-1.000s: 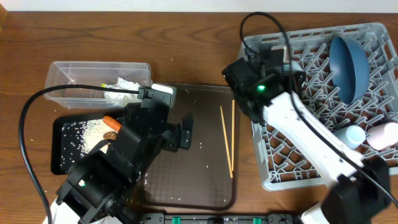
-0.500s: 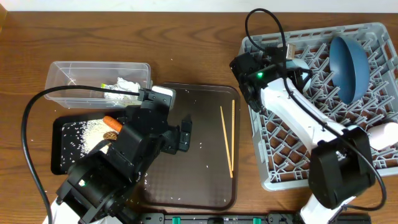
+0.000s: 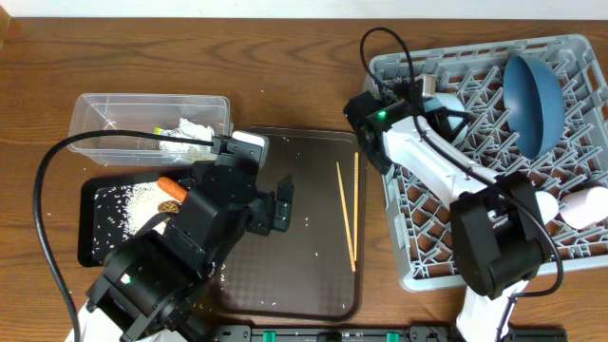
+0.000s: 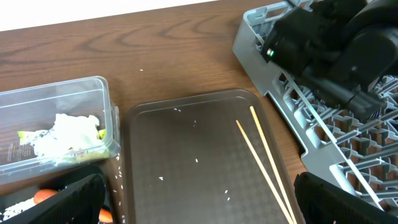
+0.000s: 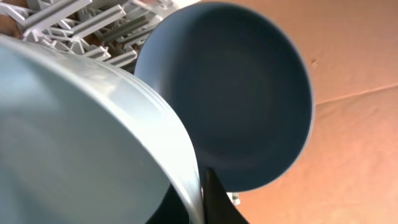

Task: Sort waste into correct bins and load items into the dishwasher rack
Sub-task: 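Carry the bowl with the right gripper and set it in the rack, then move the right gripper to the chopsticks and grasp one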

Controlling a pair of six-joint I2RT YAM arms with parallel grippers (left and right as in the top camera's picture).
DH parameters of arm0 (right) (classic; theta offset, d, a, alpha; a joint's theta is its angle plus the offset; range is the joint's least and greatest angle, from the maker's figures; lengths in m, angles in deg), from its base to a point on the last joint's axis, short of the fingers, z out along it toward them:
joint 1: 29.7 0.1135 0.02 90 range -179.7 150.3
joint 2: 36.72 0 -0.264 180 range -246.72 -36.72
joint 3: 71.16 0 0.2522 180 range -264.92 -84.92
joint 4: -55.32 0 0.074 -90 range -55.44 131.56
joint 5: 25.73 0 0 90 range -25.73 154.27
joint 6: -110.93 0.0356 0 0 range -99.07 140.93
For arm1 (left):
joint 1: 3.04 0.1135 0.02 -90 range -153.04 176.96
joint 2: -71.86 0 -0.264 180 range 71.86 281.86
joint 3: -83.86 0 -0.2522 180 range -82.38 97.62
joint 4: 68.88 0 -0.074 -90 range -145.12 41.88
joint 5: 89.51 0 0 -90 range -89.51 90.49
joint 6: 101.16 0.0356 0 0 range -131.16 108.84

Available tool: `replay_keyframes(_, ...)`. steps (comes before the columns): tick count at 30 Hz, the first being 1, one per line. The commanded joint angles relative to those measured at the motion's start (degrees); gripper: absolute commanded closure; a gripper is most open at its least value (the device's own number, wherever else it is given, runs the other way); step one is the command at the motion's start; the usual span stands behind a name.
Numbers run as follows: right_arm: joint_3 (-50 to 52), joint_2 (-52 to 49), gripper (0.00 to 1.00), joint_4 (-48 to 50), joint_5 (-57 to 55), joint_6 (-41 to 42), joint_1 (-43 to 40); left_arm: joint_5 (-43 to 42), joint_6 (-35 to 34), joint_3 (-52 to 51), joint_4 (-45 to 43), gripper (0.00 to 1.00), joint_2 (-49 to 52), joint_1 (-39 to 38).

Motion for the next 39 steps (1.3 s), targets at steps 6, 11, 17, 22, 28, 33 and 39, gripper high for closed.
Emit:
replay_keyframes(6, 0.44, -2.36, 0.82, -1.38, 3.54, -0.2, 5.88, 1.09, 0.57, 1.09, 0.15, 0.02, 0.13, -0.11)
replay_keyframes(11, 0.44, -2.36, 0.63, -2.67, 3.56, -0.2, 7.91, 1.09, 0.57, 1.09, 0.17, 0.02, 0.39, -0.11)
replay_keyframes(17, 0.42, -2.36, 0.28, -3.26, 4.02, -0.22, 9.92, 1.09, 0.57, 1.03, 0.15, 0.02, 1.29, -0.13)
replay_keyframes(22, -0.22, -1.6, 0.22, -3.15, 9.44, -1.03, 10.32, 1.09, 0.57, 1.03, 0.87, 0.02, 2.19, -0.13)
replay_keyframes(28, -3.04, 1.62, 0.23, -1.68, 19.61, -5.73, 10.32, 1.09, 0.57, 1.03, 1.68, 0.02, 2.51, -0.11)
replay_keyframes(33, -4.68, 7.23, 0.15, 3.34, 34.56, -15.28, 10.32, 1.09, 0.57, 1.03, 1.66, 0.02, 2.51, -0.11)
replay_keyframes(39, -4.94, 11.47, 0.09, 4.31, 46.1, -15.41, 10.29, 1.11, 0.55, 1.75, 1.6, 0.02, 0.61, -0.11)
